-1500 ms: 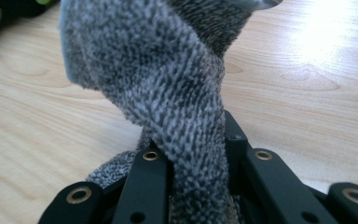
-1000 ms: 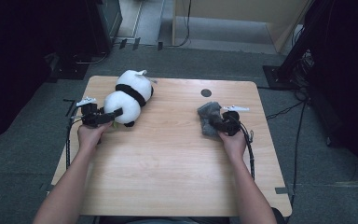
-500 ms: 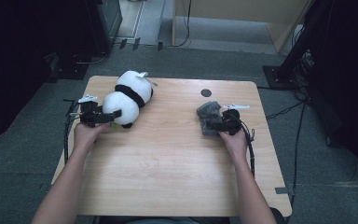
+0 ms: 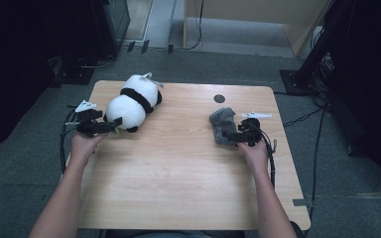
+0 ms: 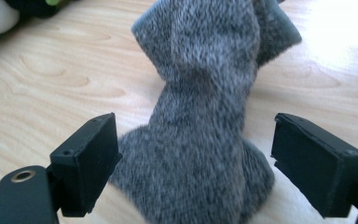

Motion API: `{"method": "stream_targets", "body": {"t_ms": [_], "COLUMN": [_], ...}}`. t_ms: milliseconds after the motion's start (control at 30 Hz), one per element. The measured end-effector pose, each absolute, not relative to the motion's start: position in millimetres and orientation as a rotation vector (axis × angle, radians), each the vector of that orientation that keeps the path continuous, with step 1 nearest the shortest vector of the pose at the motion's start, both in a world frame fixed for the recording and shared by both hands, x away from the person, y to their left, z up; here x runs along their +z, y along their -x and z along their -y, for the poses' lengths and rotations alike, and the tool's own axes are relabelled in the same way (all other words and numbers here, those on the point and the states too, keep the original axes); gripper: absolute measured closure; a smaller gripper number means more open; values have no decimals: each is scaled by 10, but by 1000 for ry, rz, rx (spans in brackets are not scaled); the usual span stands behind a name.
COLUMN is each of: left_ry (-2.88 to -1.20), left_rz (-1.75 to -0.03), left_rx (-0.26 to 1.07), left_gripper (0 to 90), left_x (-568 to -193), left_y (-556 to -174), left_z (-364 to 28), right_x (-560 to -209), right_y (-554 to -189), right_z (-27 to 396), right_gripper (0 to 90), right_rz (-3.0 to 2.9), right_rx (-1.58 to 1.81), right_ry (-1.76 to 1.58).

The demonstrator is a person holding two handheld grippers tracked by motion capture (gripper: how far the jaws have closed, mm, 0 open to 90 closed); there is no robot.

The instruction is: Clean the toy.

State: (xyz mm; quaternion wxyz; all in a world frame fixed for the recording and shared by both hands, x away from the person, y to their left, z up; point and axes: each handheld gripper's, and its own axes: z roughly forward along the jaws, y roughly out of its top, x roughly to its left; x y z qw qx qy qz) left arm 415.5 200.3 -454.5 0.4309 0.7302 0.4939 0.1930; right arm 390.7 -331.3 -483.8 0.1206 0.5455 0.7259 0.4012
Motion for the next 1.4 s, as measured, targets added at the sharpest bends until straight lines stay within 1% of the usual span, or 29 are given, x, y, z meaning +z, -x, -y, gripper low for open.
{"method": "stream_targets", "body": {"t_ms": [67, 167, 300, 433, 667, 700, 733, 867, 1000, 1100, 1267, 1400], "left_ry": [-1809, -1796, -1841, -1851, -1860, -1853, -1855, -1903, -1911, -1932, -1946, -1979], "left_rz": [-1200, -1177, -1155, -1143, -1108, -1106, -1109, -1094, -1096, -1081, -1049, -1051], "left_rx": [499, 485, 504, 460, 453, 462, 473, 470, 453, 465, 442, 466], "left_gripper": [47, 49, 49, 60, 67, 95, 160, 157, 157, 158, 161, 162], "left_x": [-4496, -4442, -4463, -4492, -4544, -4559, -4576, -4658, -4725, -4774, -4857, -4941], "left_y": [-4080, -3985, -3858, -3772, -3628, -3594, -3569, -3506, -3477, -3448, -3421, -3429], "left_z": [-1974, -1927, -1860, -1842, -1808, -1805, -1798, -1796, -1796, -1783, -1741, -1714], "right_x": [-4835, -4814, -4794, -4769, -4774, -4775, -4785, -4824, -4853, -4898, -4992, -5068], "right_y": [-3854, -3766, -3659, -3543, -3375, -3356, -3334, -3248, -3185, -3150, -3129, -3143], "right_z": [3346, 3399, 3460, 3490, 3527, 3534, 3546, 3549, 3584, 3608, 3591, 3579], "right_gripper": [136, 136, 136, 139, 158, 162, 165, 165, 166, 204, 213, 234], "right_rz": [-2126, -2116, -2118, -2112, -2119, -2121, -2129, -2170, -2166, -2150, -2158, -2192], "right_rx": [1163, 1185, 1184, 1181, 1158, 1165, 1179, 1168, 1164, 1109, 1021, 1005], "right_ry": [-1587, -1583, -1583, -1546, -1501, -1506, -1504, -1488, -1483, -1459, -1416, -1387]}}
